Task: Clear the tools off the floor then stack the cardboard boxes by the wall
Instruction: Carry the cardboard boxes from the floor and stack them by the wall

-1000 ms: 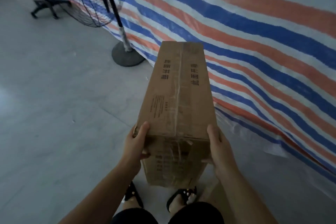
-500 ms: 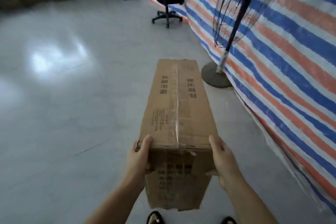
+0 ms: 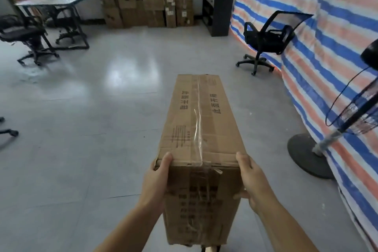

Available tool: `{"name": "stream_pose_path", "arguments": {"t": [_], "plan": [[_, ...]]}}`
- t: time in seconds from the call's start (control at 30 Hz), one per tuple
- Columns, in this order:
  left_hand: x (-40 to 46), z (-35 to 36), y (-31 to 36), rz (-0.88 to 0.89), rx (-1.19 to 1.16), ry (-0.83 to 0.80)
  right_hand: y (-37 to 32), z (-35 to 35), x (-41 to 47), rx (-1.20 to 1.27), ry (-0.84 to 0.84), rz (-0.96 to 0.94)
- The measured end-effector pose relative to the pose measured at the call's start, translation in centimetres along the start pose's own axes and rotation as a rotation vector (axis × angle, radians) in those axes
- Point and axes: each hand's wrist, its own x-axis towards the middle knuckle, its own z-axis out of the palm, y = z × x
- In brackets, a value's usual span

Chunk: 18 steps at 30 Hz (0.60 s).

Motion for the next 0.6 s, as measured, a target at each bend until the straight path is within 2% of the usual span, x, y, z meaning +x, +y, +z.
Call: {"name": "stream_pose_path", "arguments": {"t": [0.37, 0.6], "plan": [[19.7, 9.8, 11.7, 0.032, -0.137, 0.11, -15.5, 5.0, 22.6, -0.109, -0.114, -0.129], [36.0, 12.3, 19.7, 0.045, -0.152, 0.121, -24.6, 12.6, 36.8, -0.101, -0.134, -0.174]]}}
